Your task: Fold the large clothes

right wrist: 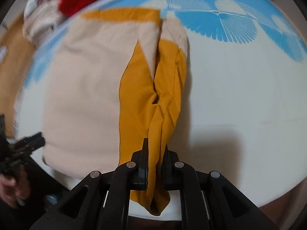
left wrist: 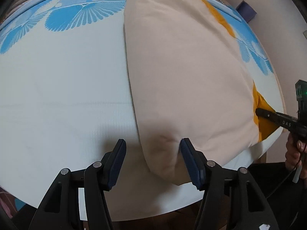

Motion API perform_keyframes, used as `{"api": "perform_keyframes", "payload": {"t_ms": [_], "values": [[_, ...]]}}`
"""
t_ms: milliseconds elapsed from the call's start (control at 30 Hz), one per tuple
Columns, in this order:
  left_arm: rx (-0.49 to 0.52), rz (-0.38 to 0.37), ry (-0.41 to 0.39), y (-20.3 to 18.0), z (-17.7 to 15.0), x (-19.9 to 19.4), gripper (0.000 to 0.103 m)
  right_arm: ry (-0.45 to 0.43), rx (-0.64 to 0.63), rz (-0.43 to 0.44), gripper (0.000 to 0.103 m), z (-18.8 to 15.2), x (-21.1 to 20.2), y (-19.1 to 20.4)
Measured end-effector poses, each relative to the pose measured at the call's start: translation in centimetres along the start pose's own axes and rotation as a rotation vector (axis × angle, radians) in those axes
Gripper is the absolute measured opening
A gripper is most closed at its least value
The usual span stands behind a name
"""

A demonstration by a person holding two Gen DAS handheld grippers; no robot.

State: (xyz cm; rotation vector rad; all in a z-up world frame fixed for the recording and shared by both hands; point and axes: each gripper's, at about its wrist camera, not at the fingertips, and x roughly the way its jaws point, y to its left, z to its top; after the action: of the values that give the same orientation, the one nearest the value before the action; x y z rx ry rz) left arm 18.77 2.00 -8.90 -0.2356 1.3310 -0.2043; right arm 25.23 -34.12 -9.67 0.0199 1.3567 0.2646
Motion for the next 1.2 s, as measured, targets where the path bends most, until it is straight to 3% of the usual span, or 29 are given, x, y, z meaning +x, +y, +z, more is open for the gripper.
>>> {"api": "perform_keyframes", "payload": {"t_ms": [67, 133, 200, 267, 433, 467, 500, 633, 800, 900, 1000, 1100, 1200], "values": [[0.027, -0.008, -0.025, -0.7, 0.1, -1.3, 0.050, 0.014, -0.006, -0.010, 0.010, 0.2, 0.3, 0.2], [0.067, -0.020, -0.055, -1.6, 0.1, -2.1, 0.050, 0.013, -0.009, -0.014, 0.010, 0.6, 0.1, 0.6], [0.128, 0.053, -0.016, -2.3, -0.3, -0.7, 0.053, 0.016, -0.013, -0.013, 0.010, 0.7, 0.1, 0.3], [0.126, 0.106, 0.004, -2.2, -0.6, 0.7, 0.053, 0.021, -0.014, -0.020, 0.012, 1.0, 0.1, 0.3], [0.117, 0.115, -0.006, -2.2, -0.6, 0.6, 0.053, -0.047, 0.027, 0.017, 0.034, 1.2, -2.1, -0.5], [0.116, 0.115, -0.008, -2.1, -0.7, 0.5, 0.053, -0.044, 0.039, 0.028, 0.043, 1.2, -2.1, -0.8], [0.115, 0.116, -0.009, -2.0, -0.7, 0.5, 0.053, -0.026, 0.049, 0.034, 0.048, 1.2, -1.7, -1.1], [0.113, 0.110, -0.008, -2.1, -0.9, 0.4, 0.053, 0.107, 0.043, 0.017, 0.048, 0.4, 1.0, -1.3], [0.106, 0.097, 0.003, -1.8, -0.8, 0.2, 0.053, 0.170, 0.029, -0.073, 0.048, 0.0, 2.7, -1.4], [0.055, 0.038, 0.027, -1.1, -0.1, -0.3, 0.053, 0.144, 0.035, -0.102, 0.048, 0.2, 2.1, -1.3], [-0.035, -0.075, 0.029, 0.2, 1.5, -1.2, 0.056, 0.023, 0.078, -0.096, 0.048, 1.0, -0.2, -1.8], [-0.111, -0.151, 0.007, 1.6, 3.9, -1.8, 0.061, -0.123, 0.183, -0.004, 0.055, 2.1, -2.7, -3.1], [-0.187, -0.208, -0.002, 3.2, 6.4, -1.2, 0.066, -0.125, 0.227, 0.102, 0.072, 2.9, -2.2, -3.1]]}}
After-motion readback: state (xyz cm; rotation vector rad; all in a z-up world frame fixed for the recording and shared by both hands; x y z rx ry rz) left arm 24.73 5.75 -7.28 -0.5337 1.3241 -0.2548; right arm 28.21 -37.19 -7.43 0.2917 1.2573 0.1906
